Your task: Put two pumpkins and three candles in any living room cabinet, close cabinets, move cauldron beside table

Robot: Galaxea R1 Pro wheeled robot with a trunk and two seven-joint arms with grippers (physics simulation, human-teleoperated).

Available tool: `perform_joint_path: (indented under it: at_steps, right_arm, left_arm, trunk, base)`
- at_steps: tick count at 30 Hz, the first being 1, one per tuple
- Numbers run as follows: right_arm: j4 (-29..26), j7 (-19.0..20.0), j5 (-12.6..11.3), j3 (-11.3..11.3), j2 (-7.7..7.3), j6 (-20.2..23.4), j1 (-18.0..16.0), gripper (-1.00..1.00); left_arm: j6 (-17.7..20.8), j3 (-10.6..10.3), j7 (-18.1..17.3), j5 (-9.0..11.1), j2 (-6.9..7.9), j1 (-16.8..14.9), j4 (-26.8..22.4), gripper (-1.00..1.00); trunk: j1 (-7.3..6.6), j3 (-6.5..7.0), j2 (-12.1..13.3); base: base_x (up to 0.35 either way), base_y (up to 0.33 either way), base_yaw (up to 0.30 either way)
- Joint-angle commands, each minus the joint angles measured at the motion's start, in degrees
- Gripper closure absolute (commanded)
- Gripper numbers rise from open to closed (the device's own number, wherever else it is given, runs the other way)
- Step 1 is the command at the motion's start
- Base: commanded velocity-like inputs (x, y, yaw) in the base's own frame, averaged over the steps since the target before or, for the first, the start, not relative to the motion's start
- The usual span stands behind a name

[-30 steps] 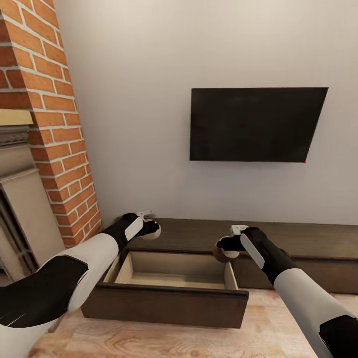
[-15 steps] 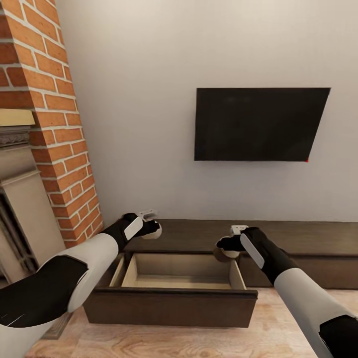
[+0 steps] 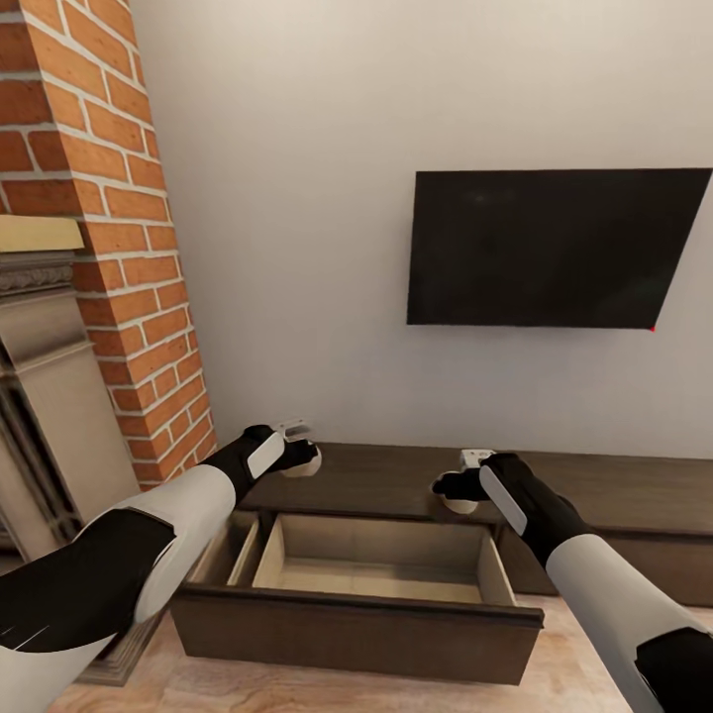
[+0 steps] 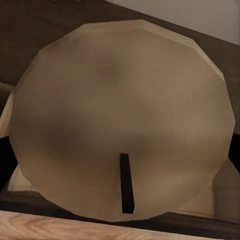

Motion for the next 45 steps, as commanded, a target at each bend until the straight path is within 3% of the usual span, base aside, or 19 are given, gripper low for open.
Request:
perform_joint_path:
  at_steps: [1, 17, 23, 41, 45]
  right_arm:
    - [0.5, -0.6, -0.7, 0.3, -0.08, 0.1, -0.1, 1.0]
    - [1.0, -0.6, -0.8, 0.1, -0.16, 0.2, -0.1, 1.0]
    - [1.0, -0.6, -0.6, 0.2, -0.16, 0.2, -0.1, 1.0]
    - [1.8, -0.6, -0.7, 0.1, -0.16, 0.1, 0.0, 1.0]
    - [4.1, -0.6, -0.6, 0.2, -0.12, 0.1, -0.1, 1.0]
  left_arm:
    - [0.3, -0.4, 0.4, 0.5, -0.02, 0.0, -0.1, 1.0]
    - [0.4, -0.7, 0.3, 0.2, 0.04, 0.0, -0.3, 1.0]
    - [0.4, -0.7, 0.4, 0.3, -0.01, 0.0, -0.2, 1.0]
    - [0.3, -0.8, 0.5, 0.2, -0.04, 0.0, -0.3, 1.0]
    - [0.8, -1.0, 0.5, -0.1, 0.13, 0.0, -0.3, 1.0]
  trunk:
    - [0.0, -0.06, 0.0]
    - [0.0, -0.06, 0.0]
    - [0.0, -0.06, 0.0]
    - [0.0, -0.06, 0.0]
    - [0.88, -0.97, -1.6]
  base:
    - [0.028, 0.002, 0.002]
    - [0.05, 0.237, -0.029]
    - [0.001, 0.03, -0.193]
    - [0.0, 0.001, -0.008]
    - [0.0, 0.0, 0.0]
